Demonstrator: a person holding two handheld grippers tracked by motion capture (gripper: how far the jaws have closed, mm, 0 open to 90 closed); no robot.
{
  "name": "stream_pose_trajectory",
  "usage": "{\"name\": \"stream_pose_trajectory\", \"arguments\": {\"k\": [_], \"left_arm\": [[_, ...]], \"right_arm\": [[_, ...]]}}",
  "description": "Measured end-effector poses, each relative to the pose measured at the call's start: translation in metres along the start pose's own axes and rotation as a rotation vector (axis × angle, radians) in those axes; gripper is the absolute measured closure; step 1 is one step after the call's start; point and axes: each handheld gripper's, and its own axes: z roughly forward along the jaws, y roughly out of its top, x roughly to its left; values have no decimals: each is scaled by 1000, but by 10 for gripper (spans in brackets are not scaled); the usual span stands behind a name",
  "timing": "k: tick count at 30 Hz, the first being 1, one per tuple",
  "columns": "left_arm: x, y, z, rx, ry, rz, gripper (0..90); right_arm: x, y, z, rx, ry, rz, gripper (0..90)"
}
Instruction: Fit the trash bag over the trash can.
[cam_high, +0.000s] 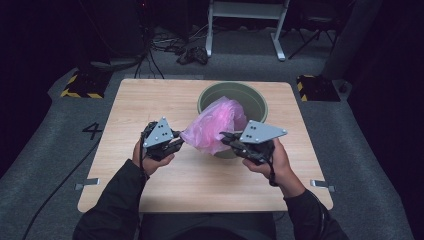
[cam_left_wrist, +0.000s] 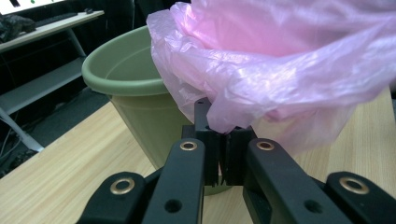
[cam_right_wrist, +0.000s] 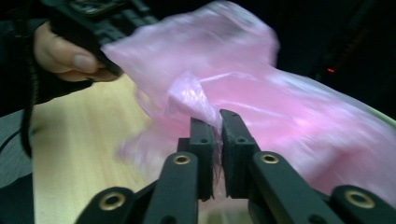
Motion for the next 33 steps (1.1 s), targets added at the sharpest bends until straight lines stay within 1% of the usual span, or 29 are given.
{"name": "stream_pose_trajectory", "arguments": {"k": [2,3,4,7,8,10,11,14,17,18,19,20,21,22,24,25,27,29,31,33], "left_arm": [[1,-2,0,2,-11,-10,874],[1,-3,0,-2,-12,-14,874],[0,-4,0,1,-19,-18,874],[-2,-7,2,1,-25,-25,871],[-3,-7,3,6,-27,-21,871],[-4,-9,4,5,-33,-24,851],[-5,-10,4,6,-41,-29,849],[-8,-10,6,2,-53,-26,847],[-11,-10,6,-12,-64,-28,818],[-14,-9,7,-7,-57,-22,831],[-16,-9,8,-4,-53,-16,838],[-17,-8,8,0,-57,-5,845],[-19,-7,9,8,-57,5,865],[-19,-7,10,8,-48,8,869],[-20,-6,11,10,-46,8,871],[-20,-5,12,13,-43,11,871],[-20,-5,13,13,-44,13,871],[-21,-4,13,17,-41,17,871],[-22,-4,14,20,-40,26,872],[-23,-3,15,22,-39,28,871]], "right_arm": [[-4,-5,-9,-10,-10,29,873],[-7,-9,-15,-11,-30,47,878],[-9,-13,-20,-14,-34,69,879],[-15,-24,-32,-12,-60,104,882],[-16,-28,-36,-14,-64,117,884],[-19,-37,-42,-12,-79,141,885],[-20,-41,-44,-14,-84,153,886],[-21,-53,-51,-21,-95,180,885],[-22,-62,-55,-21,-119,196,878],[-22,-65,-55,-23,-128,188,825],[-20,-67,-55,-29,-141,169,716],[-19,-68,-55,-24,-145,154,643],[-17,-69,-55,-13,-136,136,559],[-15,-68,-55,-16,-130,111,447],[-11,-64,-55,-21,-114,65,326],[-8,-62,-56,-26,-113,44,283],[-4,-54,-59,-52,-101,15,254],[-2,-45,-60,-81,-82,9,229],[-1,-36,-59,-81,-76,-13,224],[0,-29,-54,-66,-90,-23,236]]}}
